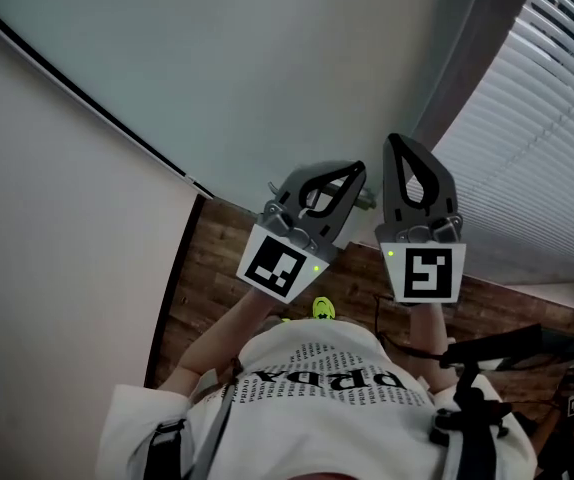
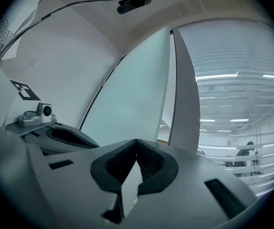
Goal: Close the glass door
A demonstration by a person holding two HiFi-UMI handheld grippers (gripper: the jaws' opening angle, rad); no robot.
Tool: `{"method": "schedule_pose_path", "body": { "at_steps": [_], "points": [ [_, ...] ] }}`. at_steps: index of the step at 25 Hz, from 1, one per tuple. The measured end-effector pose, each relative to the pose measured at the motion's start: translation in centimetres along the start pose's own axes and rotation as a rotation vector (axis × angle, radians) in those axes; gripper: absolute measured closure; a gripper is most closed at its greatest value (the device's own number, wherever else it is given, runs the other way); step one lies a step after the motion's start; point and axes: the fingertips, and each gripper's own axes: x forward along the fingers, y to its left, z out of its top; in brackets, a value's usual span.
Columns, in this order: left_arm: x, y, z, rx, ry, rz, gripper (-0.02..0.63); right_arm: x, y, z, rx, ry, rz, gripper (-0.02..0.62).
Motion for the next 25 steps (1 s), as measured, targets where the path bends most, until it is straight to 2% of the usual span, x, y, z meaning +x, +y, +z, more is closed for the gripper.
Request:
{"method": "schedule_pose_path", "body": {
  "at_steps": [6, 11, 15, 18, 22, 25],
  "points": [
    [1.2, 1.5, 0.3, 0.043, 0.007, -0.013, 0.606, 2.4, -2.2, -0.9, -0.005, 0.018, 0.001, 0.598],
    [0.6, 1.9, -0.8, 0.028, 0.024, 0.014, 0.606, 3.5, -2.6, -2.2, 0.006, 0.034, -0.019, 0.598],
    [0.5, 2.4, -1.1, 0.046, 0.027, 0.025, 0.606, 4.3, -3.2, -2.9, 0.011, 0.046, -0.043, 0.598],
    [0.6, 2.7, -1.3, 0.03, 0.028, 0.028, 0.606, 4.9, -3.7, -3.5, 0.035, 0.05, -0.061, 0.598],
    [0.0, 2.8, -1.4, 0.002, 0.025, 0.038, 0.606, 5.3, -3.9, -3.9, -0.01, 0.072, -0.072, 0.598],
    [-0.9, 2.5, -1.3, -0.025, 0.014, 0.05, 0.606, 5.3, -3.6, -3.9, -0.006, 0.07, -0.076, 0.598]
  ]
}}
